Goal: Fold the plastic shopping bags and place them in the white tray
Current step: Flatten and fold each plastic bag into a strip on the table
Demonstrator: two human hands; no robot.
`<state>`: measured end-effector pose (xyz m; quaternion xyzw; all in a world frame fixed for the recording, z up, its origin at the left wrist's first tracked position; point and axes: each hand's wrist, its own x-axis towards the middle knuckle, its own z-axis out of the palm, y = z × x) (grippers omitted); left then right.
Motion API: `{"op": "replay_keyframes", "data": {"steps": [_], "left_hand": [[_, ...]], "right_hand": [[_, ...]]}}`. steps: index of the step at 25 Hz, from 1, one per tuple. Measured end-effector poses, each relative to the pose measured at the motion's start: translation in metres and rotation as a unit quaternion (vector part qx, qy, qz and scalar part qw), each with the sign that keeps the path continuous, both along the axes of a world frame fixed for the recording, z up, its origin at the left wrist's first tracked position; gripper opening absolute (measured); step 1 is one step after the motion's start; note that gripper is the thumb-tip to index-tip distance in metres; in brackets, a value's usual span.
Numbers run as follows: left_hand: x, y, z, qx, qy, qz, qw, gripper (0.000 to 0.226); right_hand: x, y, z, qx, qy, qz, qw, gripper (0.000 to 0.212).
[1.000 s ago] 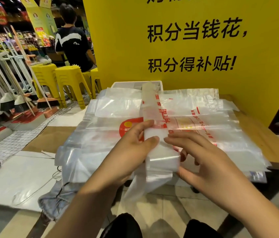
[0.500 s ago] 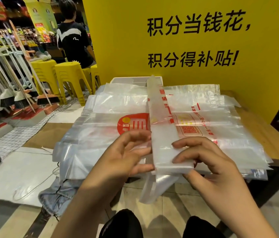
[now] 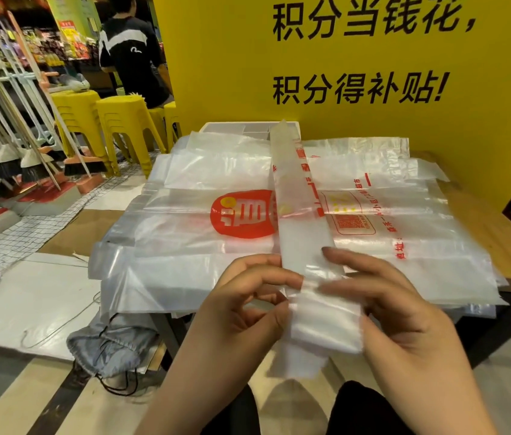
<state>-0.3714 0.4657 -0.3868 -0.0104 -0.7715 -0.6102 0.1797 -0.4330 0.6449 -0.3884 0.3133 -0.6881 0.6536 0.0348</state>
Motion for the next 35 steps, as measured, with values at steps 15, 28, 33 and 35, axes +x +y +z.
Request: {"op": "replay_keyframes", "data": {"steps": [15, 28, 33, 35], "left_hand": [[-0.004, 0.027, 0.020, 0.109, -0.099, 0.099, 0.984, 0.007], [-0.010, 0.031, 0.014, 0.076, -0.075, 0.090, 0.990, 0.007], [-0.006, 0.032, 0.002, 0.031, -0.065, 0.069, 0.995, 0.011], [-0.007, 0.032, 0.003, 0.049, -0.066, 0.070, 0.994, 0.016]], "right_hand": [[0.009, -0.009, 0.007, -0.004, -0.137, -0.126, 0.983, 0.020], [0.014, -0.018, 0.006, 0.046, -0.139, -0.107, 0.983, 0.022], [0.016, -0.019, 0.009, 0.003, -0.186, -0.080, 0.979, 0.020], [0.017, -0.019, 0.010, -0.013, -0.198, -0.067, 0.978, 0.026]]}}
